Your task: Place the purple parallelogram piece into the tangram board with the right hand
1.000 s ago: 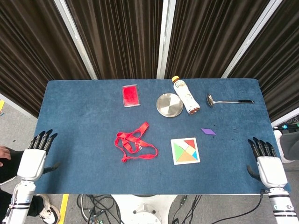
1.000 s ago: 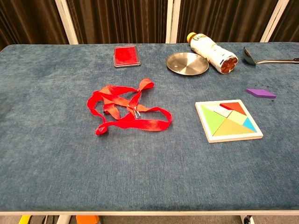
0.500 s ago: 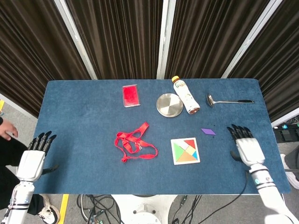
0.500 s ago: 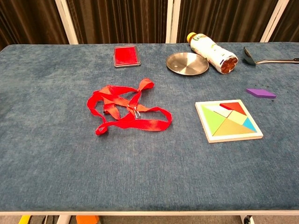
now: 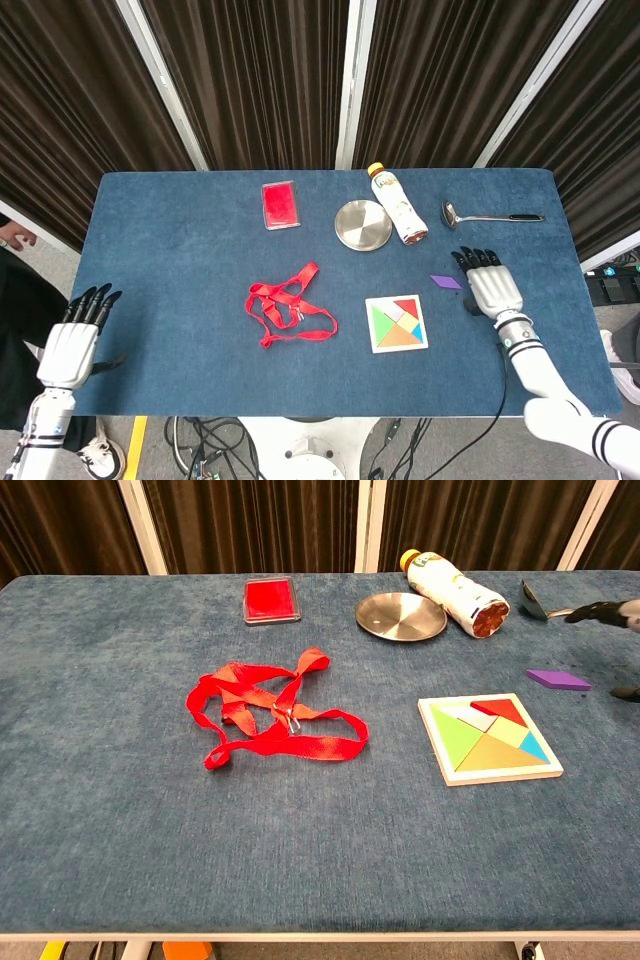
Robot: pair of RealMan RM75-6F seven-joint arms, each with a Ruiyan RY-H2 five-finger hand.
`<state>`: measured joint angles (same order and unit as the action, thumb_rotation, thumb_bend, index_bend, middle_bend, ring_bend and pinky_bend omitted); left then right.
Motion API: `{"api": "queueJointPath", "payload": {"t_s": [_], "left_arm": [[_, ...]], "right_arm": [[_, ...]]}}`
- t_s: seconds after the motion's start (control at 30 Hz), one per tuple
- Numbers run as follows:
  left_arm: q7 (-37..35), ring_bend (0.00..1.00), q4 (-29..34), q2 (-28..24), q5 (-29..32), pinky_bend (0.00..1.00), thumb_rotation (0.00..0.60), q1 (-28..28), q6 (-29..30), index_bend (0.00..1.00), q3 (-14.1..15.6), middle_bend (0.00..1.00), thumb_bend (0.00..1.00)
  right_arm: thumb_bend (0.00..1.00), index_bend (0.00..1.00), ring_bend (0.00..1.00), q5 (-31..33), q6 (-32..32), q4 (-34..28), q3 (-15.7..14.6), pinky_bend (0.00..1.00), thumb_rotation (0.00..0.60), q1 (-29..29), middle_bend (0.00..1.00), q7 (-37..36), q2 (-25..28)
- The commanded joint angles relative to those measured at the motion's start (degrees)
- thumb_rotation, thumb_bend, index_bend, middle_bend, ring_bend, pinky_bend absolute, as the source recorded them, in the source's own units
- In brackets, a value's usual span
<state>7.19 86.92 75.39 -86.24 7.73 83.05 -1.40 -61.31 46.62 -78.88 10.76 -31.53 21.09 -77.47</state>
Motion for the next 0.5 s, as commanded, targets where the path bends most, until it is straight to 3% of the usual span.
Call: {"api": "queueJointPath", "payload": {"t_s": [0.03,0.5], "left_arm": [[0.0,0.0,-0.2,0.2,0.2,0.14,0.6,0.1,-0.4,0.1,0.0,0.04,0.06],[1.0,0.0,0.2,0.2,0.6,0.14,0.6,0.6,-1.2,0.11,-0.1,0.04,0.06]], "right_arm": [[0.23,0.01,0.0,2.2,-0.9,1.1,0.1,0.0,0.6,-1.5,0.0,1.5,-1.4],[0.25,0.2,0.0,6.4,-2.3,6.4,-0.6,0.0,0.6,-5.3,0.0,1.8,-6.0]]}}
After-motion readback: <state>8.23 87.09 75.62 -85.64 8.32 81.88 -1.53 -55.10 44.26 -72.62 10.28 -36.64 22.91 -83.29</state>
